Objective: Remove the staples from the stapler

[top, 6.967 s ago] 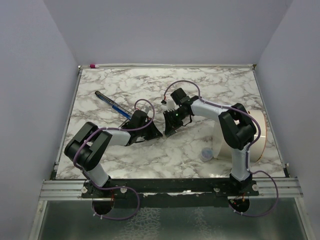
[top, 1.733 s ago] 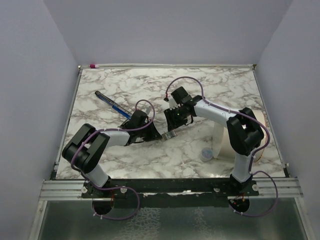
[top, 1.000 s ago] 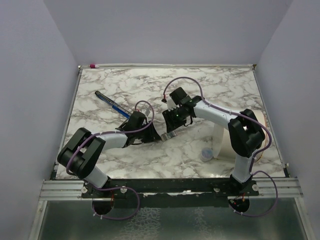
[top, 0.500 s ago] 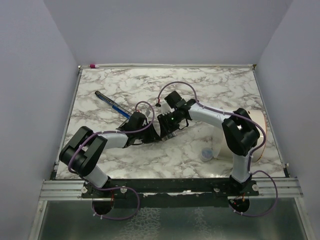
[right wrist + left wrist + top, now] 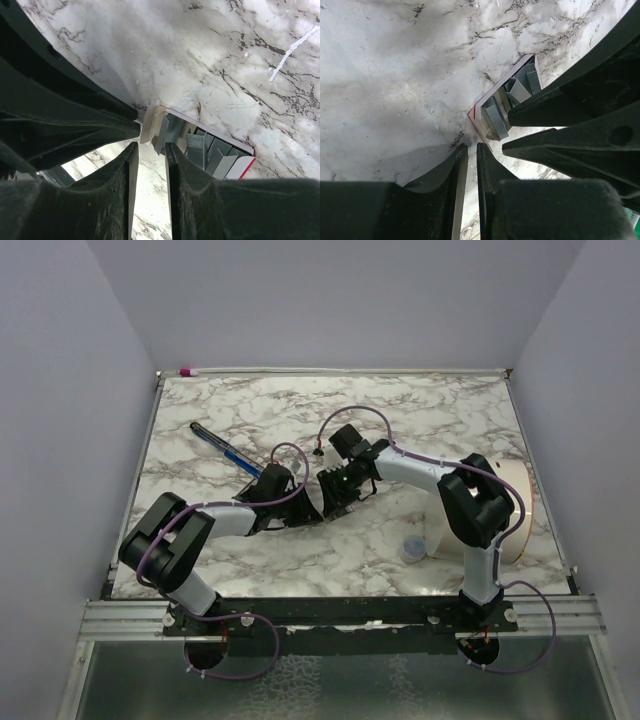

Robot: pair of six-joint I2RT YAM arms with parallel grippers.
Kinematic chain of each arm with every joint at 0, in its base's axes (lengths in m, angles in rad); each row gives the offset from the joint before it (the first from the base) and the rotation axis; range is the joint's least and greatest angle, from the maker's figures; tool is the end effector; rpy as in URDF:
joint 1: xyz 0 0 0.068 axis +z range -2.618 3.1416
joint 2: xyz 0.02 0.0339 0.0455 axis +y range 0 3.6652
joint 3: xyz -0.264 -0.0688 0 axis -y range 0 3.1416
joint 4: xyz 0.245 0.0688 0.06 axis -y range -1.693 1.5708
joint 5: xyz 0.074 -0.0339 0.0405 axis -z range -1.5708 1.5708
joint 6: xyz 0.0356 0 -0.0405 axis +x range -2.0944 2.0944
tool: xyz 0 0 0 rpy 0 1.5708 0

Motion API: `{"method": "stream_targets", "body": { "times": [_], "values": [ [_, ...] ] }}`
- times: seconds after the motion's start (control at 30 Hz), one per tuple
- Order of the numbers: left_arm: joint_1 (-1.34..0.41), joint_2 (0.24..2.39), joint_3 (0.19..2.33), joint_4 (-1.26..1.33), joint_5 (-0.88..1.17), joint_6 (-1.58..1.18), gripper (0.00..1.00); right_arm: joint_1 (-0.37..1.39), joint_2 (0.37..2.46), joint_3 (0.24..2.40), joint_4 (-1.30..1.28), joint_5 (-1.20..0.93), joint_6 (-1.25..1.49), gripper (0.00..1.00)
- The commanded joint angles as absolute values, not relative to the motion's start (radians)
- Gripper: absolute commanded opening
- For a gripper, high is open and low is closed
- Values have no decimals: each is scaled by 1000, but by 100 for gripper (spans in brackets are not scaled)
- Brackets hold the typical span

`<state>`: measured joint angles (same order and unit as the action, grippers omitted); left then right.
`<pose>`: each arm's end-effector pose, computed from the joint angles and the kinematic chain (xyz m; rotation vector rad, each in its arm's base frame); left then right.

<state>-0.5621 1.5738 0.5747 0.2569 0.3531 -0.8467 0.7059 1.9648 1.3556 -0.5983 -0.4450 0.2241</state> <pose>0.2329 -0.1612 0.1313 -0.1618 2.5246 -1.0610 0.2901 0.2675 0.1671 -0.8099 2.7909 0.8263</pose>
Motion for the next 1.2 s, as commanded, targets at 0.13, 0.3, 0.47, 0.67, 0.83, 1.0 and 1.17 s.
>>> {"method": "stream_targets", "body": {
  "times": [0.13, 0.3, 0.47, 0.67, 0.83, 1.0, 1.17],
  "values": [
    [-559, 1578, 565, 268, 385, -842, 17, 707, 2004, 1382, -593, -408, 234, 26],
    [-558, 1574, 566, 268, 384, -842, 16, 707, 2012, 1390, -597, -405, 232, 21],
    [-558, 1573, 566, 267, 385, -839, 16, 707, 2016, 1398, -603, -401, 235, 16],
    [-558, 1577, 564, 270, 386, -837, 16, 709, 1999, 1406, -621, -389, 237, 18],
    [-558, 1585, 561, 280, 389, -839, 16, 710, 1962, 1416, -633, -384, 242, 21],
    [-558, 1588, 558, 288, 393, -844, 15, 710, 1981, 1413, -628, -397, 247, 21],
    [-558, 1583, 554, 288, 396, -845, 12, 711, 1995, 1405, -613, -412, 252, 19]
  ]
}}
